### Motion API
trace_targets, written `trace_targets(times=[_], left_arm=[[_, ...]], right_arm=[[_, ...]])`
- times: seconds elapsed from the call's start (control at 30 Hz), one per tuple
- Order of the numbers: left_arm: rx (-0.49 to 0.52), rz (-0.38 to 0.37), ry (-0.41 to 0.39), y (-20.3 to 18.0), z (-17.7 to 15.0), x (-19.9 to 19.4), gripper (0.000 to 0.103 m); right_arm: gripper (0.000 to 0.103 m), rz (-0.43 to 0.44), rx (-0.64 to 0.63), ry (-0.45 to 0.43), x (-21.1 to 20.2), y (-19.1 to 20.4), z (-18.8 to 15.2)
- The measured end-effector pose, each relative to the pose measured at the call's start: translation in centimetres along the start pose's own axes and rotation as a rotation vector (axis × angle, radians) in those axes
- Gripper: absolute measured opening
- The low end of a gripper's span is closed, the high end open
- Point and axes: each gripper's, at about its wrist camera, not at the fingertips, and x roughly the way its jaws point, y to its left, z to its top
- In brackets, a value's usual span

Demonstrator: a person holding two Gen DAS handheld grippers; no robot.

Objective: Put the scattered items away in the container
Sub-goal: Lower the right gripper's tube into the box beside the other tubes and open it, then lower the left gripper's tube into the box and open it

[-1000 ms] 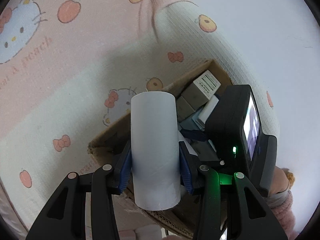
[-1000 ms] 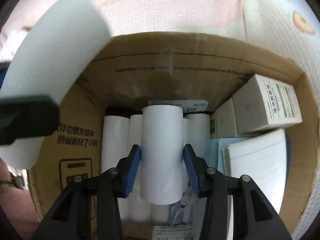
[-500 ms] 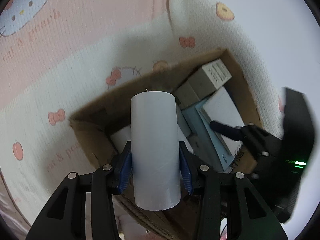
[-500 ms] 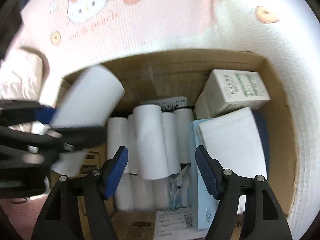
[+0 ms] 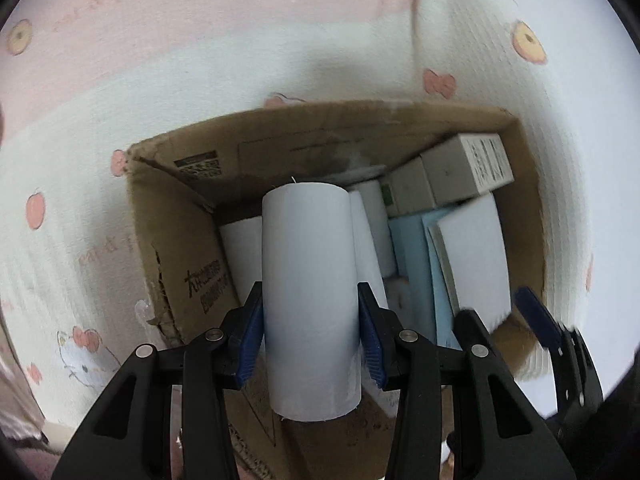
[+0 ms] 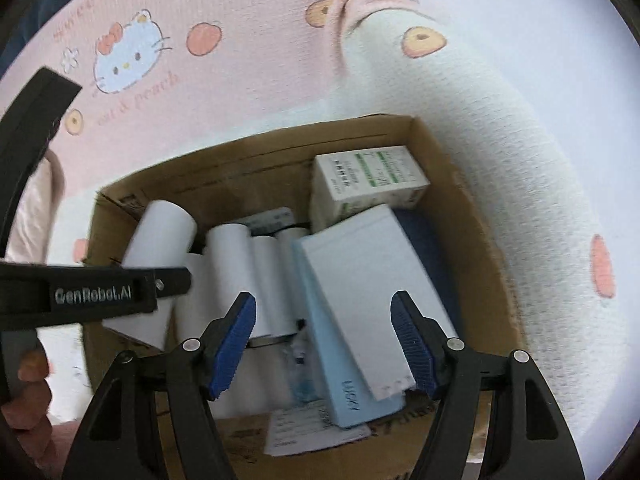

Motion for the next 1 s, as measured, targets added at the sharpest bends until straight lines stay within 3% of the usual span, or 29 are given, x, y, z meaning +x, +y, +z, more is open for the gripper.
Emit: trace_targets(times=[0.17, 0.57, 0.73, 0.77, 0.8, 0.87, 0.93, 0.97, 1.0], left_arm=[[-0.026, 0.045, -0.026, -0.2, 0.1, 0.0, 0.047], [-0.002, 0.04, -0.033, -0.3, -0.3, -0.5, 0.048], [0.025, 0.033, -0.075, -0.3, -0.7, -1.4, 0.047], [0.037, 0.024, -0.084, -0.4, -0.8, -1.6, 0.045], [0.057, 0.012, -0.093, -0.4, -0.8, -1.9, 0.027], [0.074, 0.012, -0.115, -0.2, -0.9, -2.4, 0.011], [0.088, 0.017, -0.153, 0.0, -0.8, -2.8, 0.01], [0.091, 0.021, -0.166, 0.1, -0.8, -2.9, 0.009], [0.096, 0.019, -0.174, 0.2, -0.6, -3.0, 0.008]], right_arm=[[0.068, -0.01, -0.03, -0.005, -0.6, -0.5, -0.2], [0.068, -0.01, -0.111, 0.022, 1.8, 1.5, -0.6], [0.068, 0.018, -0.119, 0.031, 2.0, 2.0, -1.0], [0.068, 0.017, -0.121, 0.033, 2.1, 2.0, -1.1], [0.068, 0.015, -0.123, 0.035, 2.1, 2.1, -1.2], [0.067, 0.028, -0.125, 0.037, 2.0, 2.2, -1.4], [0.05, 0.071, -0.119, 0.029, 1.7, 2.3, -1.5], [0.036, 0.092, -0.117, 0.031, 1.7, 2.4, -1.5], [0.033, 0.104, -0.119, 0.033, 1.7, 2.5, -1.5]])
